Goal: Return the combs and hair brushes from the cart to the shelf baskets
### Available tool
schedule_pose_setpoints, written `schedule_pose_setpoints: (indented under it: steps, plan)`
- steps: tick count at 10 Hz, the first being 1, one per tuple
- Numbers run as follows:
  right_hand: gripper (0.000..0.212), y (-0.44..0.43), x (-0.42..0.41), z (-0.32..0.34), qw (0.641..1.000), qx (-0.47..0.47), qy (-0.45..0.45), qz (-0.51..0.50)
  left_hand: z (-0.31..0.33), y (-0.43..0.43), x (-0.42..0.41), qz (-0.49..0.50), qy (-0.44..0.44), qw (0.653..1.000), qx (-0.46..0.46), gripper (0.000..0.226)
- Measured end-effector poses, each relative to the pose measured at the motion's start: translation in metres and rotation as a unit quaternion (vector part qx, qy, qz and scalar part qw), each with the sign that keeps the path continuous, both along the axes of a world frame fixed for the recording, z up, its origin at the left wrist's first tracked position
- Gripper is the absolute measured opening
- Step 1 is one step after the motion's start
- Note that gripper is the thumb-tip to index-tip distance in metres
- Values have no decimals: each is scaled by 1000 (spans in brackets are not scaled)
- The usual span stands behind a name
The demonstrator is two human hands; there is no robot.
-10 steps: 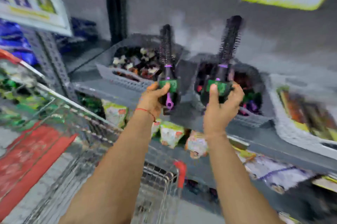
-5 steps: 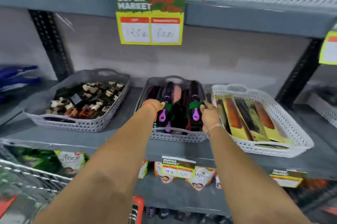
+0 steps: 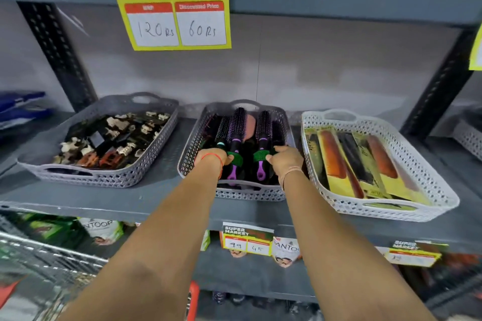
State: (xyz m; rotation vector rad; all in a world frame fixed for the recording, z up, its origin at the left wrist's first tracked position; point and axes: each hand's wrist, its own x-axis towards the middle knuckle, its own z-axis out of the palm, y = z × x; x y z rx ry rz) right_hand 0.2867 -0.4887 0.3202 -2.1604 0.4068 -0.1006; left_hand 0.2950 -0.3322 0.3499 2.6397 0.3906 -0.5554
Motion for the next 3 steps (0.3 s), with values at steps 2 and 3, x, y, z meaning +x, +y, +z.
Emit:
schedule_pose_setpoints:
  steps: [2, 3]
  plan:
    - [37, 22, -30, 12, 989, -103, -100, -23, -8, -5, -15, 141, -144, 969, -140, 59]
    - [39, 41, -61, 0, 960, -216, -176, 2, -8, -7, -40, 65, -263, 953, -137, 45]
